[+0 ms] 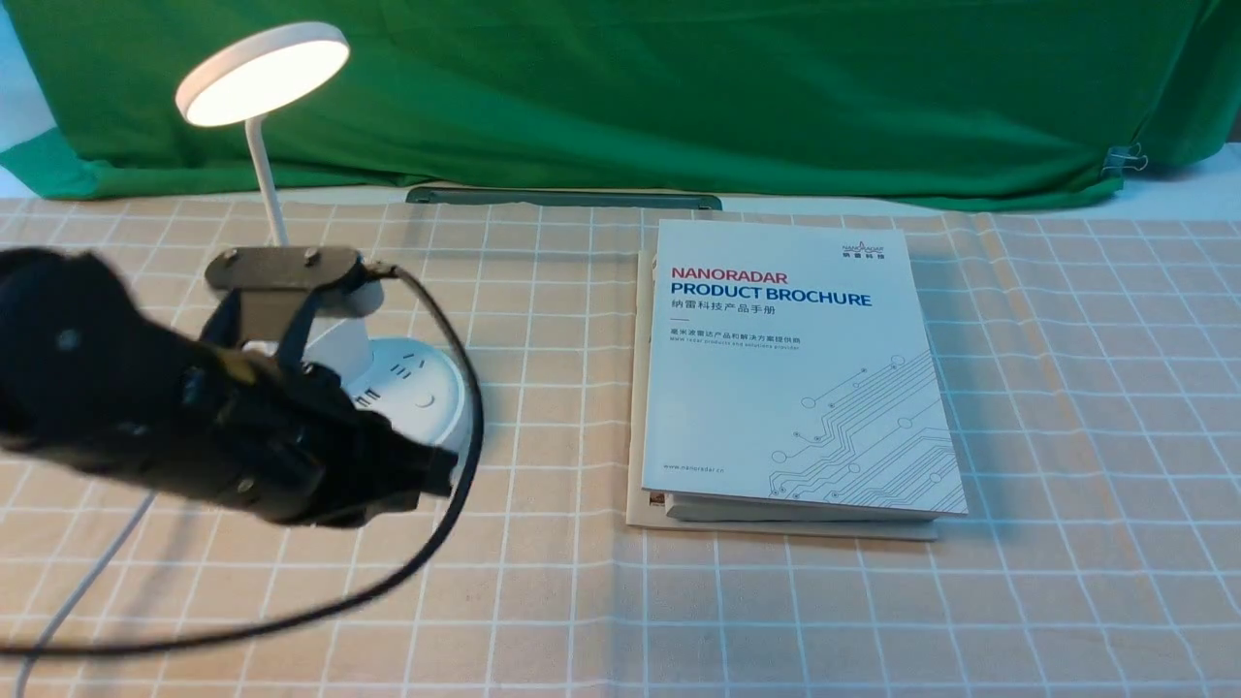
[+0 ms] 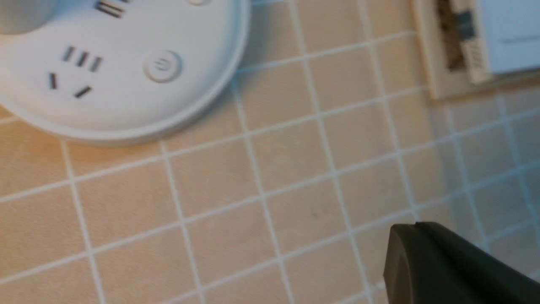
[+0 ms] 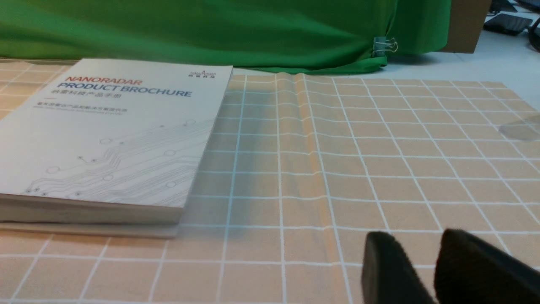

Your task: Turn on the table lamp on the light coffee tablecloth with your hand.

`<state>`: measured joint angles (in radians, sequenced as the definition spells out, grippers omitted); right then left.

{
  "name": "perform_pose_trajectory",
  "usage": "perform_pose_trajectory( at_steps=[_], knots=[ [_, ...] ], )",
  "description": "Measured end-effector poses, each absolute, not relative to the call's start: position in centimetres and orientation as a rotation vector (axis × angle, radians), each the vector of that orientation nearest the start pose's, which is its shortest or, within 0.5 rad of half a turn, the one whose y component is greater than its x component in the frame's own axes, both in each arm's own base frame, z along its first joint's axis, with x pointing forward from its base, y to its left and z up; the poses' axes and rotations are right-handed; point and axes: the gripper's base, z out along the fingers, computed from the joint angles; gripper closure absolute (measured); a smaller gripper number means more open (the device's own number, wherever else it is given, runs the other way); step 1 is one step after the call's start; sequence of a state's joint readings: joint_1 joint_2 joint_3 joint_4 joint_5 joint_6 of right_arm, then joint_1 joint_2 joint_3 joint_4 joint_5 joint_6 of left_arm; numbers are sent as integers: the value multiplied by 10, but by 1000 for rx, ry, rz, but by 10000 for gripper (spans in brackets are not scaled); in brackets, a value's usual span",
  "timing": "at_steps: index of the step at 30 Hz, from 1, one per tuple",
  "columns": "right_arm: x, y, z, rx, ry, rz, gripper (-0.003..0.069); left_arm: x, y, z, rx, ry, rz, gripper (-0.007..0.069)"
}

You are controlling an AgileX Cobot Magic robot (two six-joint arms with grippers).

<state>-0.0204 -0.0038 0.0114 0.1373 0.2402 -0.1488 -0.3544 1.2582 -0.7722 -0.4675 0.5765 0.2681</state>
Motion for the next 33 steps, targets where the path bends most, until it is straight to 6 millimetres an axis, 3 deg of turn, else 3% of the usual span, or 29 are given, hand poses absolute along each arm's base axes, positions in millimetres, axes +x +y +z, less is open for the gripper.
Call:
perform_pose_trajectory(
  at_steps=[1,2,9,15,19,25,33],
  knots=[
    [56,2,188,-20,1729,2,418,215,-104,258,383,2480,-528,624],
    [56,2,188,-20,1729,2,418,195,-97,268,389,2374,-541,624],
    [56,2,188,-20,1729,2,418,150,-70,289,278,2015,-485,624],
    [56,2,188,-20,1729,2,418,133,-61,301,273,1893,-467,624],
    [56,2,188,-20,1729,2,418,126,-54,303,351,1811,-344,624],
    [56,2,188,-20,1729,2,418,97,-36,279,455,1604,-117,624],
    [56,2,188,-20,1729,2,418,61,-8,228,168,1441,-34,624]
  ],
)
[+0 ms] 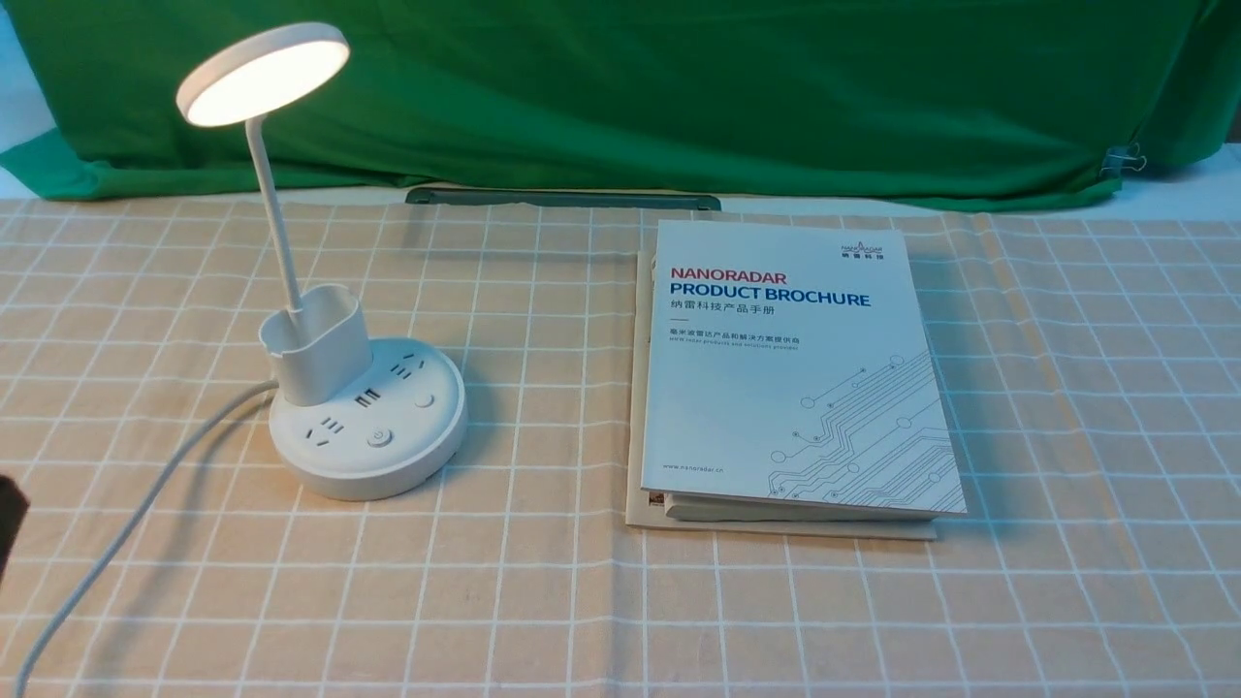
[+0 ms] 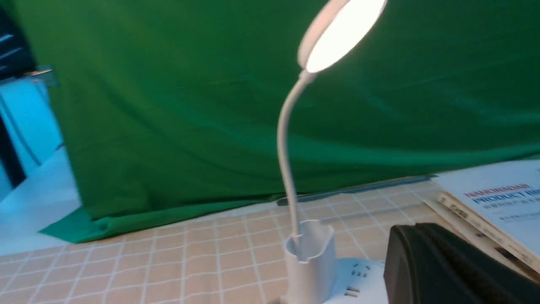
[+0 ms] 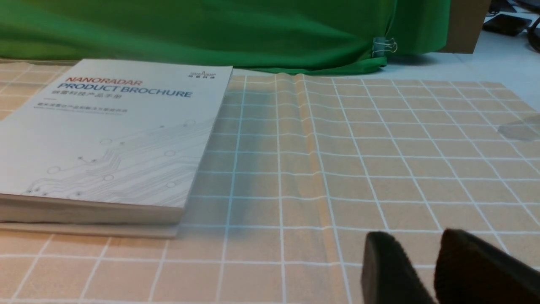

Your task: Turn on the table lamp on the light coffee tablecloth with your hand.

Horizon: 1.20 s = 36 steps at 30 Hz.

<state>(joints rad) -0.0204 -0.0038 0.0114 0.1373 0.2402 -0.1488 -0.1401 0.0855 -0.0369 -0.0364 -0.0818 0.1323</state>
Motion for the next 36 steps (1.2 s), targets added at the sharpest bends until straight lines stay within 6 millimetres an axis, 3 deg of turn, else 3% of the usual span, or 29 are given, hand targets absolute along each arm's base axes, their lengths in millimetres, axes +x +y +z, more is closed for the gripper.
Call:
perform_pose_trajectory(
  at_steps=[3,9,36],
  knots=[
    [56,2,188,-20,1729,2,418,57,-5,216,129,1451,2,624],
    [56,2,188,-20,1729,2,418,56,-4,190,104,1719,-8,624],
    [56,2,188,-20,1729,2,418,55,-4,189,48,1732,-64,623]
  ],
)
